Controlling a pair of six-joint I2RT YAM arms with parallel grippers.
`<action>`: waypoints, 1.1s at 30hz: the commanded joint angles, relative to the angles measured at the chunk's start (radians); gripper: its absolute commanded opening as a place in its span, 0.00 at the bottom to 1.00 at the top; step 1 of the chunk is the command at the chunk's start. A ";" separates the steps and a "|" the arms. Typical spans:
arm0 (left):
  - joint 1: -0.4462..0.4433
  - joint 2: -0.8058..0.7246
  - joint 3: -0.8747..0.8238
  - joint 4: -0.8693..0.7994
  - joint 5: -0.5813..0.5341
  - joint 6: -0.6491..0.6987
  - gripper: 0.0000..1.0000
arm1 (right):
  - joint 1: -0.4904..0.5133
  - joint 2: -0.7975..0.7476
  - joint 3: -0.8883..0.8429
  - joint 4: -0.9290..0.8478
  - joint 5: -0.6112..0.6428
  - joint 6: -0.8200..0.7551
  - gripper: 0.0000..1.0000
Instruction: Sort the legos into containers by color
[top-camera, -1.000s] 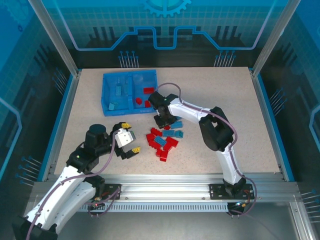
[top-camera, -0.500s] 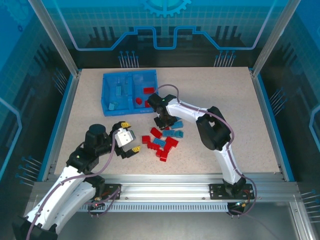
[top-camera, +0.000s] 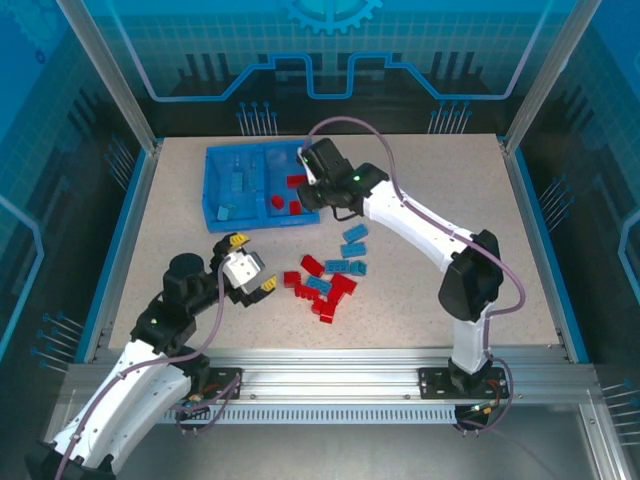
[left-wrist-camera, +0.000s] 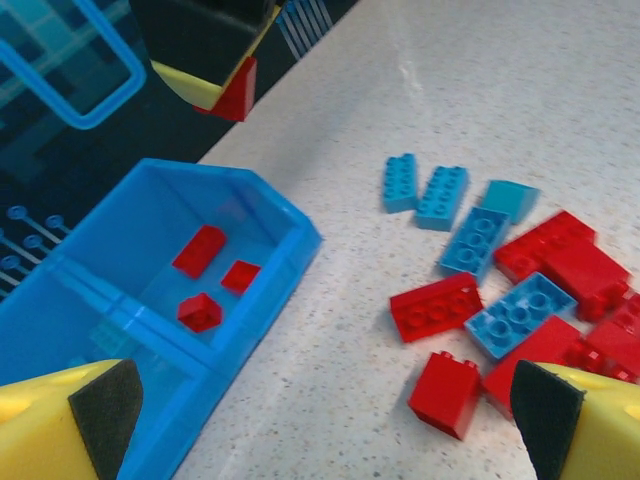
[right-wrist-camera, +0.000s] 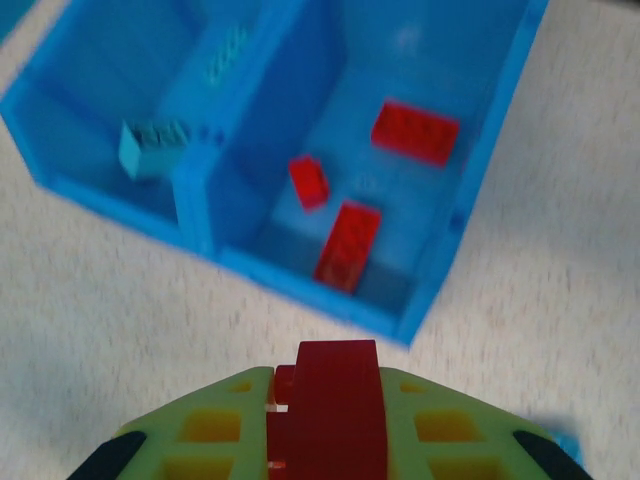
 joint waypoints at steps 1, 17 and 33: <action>0.010 0.005 -0.009 0.072 -0.101 -0.071 0.99 | 0.009 0.158 0.143 0.036 0.108 -0.079 0.21; 0.028 0.018 -0.002 0.099 -0.156 -0.117 0.99 | 0.019 0.687 0.863 -0.147 0.133 -0.216 0.35; 0.045 0.140 0.121 0.012 -0.093 -0.344 0.99 | -0.047 -0.069 0.070 0.006 -0.124 -0.120 0.47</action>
